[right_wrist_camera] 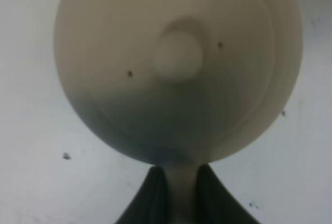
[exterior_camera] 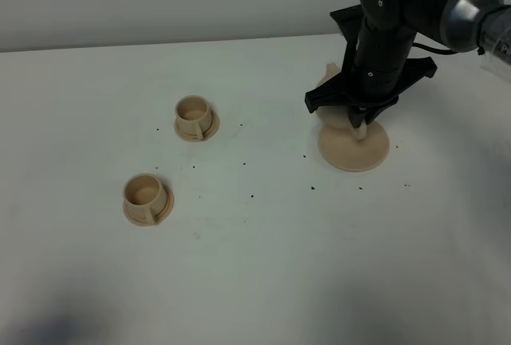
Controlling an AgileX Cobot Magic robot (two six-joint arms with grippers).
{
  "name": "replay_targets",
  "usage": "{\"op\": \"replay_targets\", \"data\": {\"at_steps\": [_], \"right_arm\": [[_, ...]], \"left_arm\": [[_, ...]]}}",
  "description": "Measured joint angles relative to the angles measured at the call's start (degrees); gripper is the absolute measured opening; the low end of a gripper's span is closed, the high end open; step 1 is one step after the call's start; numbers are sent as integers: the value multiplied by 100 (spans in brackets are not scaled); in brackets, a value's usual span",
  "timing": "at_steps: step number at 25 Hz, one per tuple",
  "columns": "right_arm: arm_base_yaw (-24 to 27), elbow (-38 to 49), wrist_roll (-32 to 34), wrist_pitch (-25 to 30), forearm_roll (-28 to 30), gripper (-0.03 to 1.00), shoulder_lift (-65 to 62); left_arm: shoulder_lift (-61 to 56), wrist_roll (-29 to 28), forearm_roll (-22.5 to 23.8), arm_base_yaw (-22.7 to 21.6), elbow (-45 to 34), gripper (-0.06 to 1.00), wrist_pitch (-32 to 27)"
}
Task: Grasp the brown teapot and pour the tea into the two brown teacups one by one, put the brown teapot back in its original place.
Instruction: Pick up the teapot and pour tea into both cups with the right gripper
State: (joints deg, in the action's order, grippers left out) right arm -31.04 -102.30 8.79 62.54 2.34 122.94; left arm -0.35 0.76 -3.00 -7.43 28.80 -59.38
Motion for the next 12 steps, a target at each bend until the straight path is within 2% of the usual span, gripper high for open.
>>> {"op": "replay_targets", "data": {"at_steps": [4,12], "right_arm": [[-118,-127,-214,-157,-25,13,-7],[-158,-891,-530,-13,-234,13,-7]], "left_arm": [[0,0,0,0,0,28,0],[4,0,0,0,0,28,0]]}}
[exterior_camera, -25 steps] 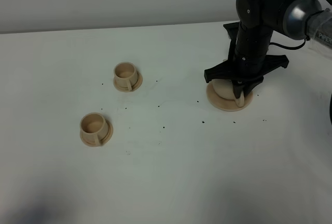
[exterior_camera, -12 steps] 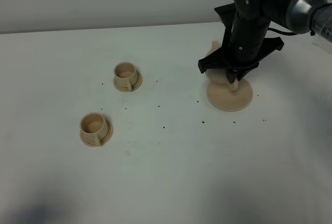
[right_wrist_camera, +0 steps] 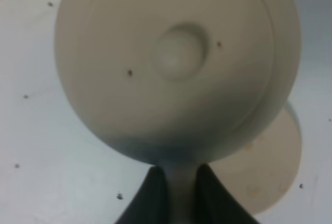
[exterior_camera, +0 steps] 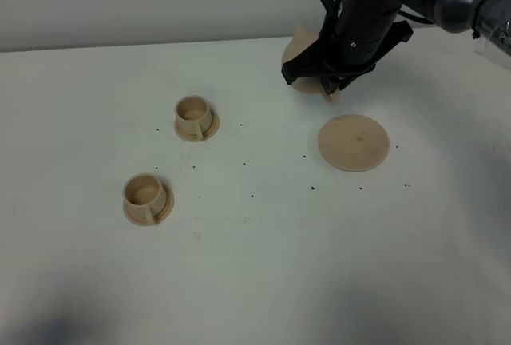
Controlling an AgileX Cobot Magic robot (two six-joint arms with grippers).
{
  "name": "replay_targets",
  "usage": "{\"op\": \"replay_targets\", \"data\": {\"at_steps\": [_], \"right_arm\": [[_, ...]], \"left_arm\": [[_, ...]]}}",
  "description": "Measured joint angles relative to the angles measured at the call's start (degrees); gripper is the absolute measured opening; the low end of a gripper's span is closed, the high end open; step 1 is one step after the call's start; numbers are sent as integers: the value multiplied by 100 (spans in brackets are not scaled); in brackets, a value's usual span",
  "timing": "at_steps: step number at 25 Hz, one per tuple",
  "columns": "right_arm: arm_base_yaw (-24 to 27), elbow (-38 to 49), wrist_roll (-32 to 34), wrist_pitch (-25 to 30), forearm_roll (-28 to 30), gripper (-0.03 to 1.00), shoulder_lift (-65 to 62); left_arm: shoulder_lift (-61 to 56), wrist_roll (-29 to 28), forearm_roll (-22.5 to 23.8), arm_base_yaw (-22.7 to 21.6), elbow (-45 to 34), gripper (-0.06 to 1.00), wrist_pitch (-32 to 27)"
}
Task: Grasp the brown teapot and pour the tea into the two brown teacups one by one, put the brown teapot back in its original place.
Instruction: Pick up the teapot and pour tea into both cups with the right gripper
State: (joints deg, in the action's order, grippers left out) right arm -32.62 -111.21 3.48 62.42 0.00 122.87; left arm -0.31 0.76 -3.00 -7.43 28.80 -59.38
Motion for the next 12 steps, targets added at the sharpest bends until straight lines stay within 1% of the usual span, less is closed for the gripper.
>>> {"op": "replay_targets", "data": {"at_steps": [5,10,12], "right_arm": [[-117,-509,-255,294,-156,13,335],[-371,-1441,-581,715,-193,13,1010],[-471,-1815,-741,798,-149,13,1263]], "left_arm": [[0,0,-6,0,0,28,0],[0,0,-6,0,0,28,0],[0,0,-6,0,0,28,0]]}}
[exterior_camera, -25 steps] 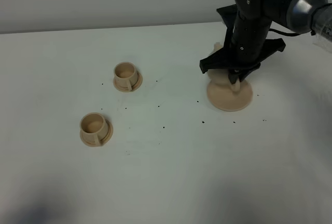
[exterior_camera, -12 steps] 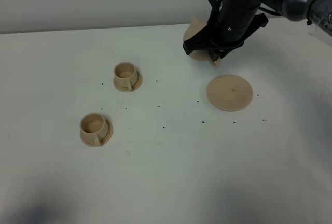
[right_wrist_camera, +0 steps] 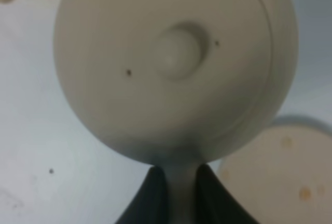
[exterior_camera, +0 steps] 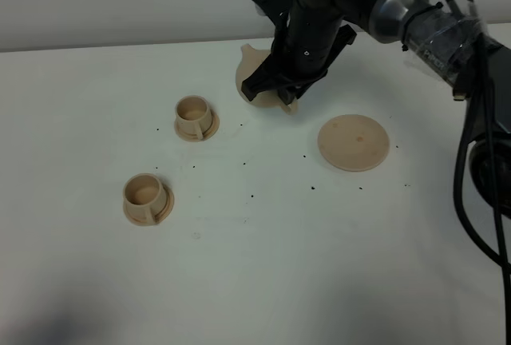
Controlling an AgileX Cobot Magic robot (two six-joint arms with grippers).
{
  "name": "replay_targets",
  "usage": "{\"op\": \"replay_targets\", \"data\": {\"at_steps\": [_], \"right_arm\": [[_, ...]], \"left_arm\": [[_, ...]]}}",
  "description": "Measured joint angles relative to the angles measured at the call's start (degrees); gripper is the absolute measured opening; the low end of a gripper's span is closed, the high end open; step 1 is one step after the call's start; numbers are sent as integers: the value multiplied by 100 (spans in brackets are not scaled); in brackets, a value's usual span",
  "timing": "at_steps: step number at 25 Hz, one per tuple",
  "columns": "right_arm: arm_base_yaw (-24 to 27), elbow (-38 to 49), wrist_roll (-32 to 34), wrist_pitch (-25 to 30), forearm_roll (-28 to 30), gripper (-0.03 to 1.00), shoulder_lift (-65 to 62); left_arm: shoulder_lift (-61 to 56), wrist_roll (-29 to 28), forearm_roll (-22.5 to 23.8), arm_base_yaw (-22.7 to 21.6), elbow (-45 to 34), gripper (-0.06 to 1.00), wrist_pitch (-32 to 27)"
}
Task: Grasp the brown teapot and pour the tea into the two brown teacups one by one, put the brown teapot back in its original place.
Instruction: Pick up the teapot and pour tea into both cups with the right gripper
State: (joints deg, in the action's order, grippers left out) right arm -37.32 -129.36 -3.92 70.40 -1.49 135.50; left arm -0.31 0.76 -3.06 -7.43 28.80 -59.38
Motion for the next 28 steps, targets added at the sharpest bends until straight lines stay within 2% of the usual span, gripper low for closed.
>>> {"op": "replay_targets", "data": {"at_steps": [6,12,28], "right_arm": [[-345,-671,-384,1,461,13,455],[-522,-713,-820,41,570,13,600],[-763,-720,-1406,41,1856,13,870]], "left_arm": [[0,0,0,0,0,28,0],[0,0,0,0,0,28,0],[0,0,-6,0,0,28,0]]}}
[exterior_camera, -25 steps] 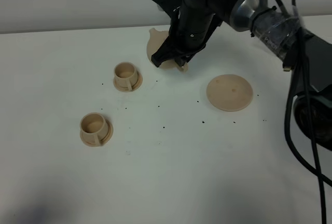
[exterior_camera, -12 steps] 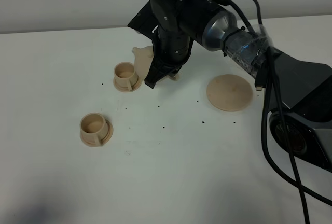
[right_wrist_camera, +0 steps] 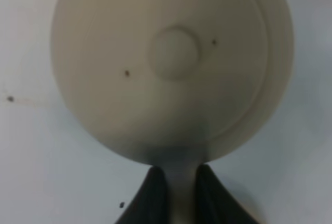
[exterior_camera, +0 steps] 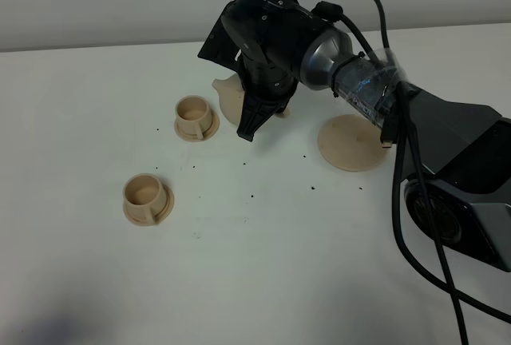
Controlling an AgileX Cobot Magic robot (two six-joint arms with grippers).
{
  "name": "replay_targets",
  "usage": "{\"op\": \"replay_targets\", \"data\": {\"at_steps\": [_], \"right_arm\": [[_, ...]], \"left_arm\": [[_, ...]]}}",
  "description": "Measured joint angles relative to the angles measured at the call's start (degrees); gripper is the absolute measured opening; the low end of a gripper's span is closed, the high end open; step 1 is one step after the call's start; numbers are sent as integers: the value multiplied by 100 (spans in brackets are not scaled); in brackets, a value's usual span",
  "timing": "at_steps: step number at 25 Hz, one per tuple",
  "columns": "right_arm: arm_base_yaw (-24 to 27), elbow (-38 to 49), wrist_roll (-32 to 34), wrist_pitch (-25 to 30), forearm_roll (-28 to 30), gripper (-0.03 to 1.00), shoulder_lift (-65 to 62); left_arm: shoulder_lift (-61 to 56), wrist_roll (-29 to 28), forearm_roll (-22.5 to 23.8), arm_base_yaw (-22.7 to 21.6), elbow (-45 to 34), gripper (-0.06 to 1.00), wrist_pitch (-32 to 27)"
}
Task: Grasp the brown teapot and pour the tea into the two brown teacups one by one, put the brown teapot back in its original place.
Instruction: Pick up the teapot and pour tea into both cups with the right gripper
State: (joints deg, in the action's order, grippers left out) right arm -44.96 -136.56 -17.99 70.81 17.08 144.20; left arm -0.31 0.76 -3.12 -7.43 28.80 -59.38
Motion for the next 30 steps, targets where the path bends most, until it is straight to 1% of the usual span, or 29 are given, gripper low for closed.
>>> {"op": "replay_targets", "data": {"at_steps": [7,14,26,30], "right_arm": [[-264,0,-68,-24,619,13,45],[-394,0,-190,-266,892,13,45],[-552,-5,-201,-565,1654,13,244],[-610,-5,-252,-618,1704,13,244]], "left_arm": [[0,0,0,0,0,28,0],[0,0,0,0,-4,28,0],[0,0,0,0,-4,28,0],[0,0,0,0,-4,28,0]]}}
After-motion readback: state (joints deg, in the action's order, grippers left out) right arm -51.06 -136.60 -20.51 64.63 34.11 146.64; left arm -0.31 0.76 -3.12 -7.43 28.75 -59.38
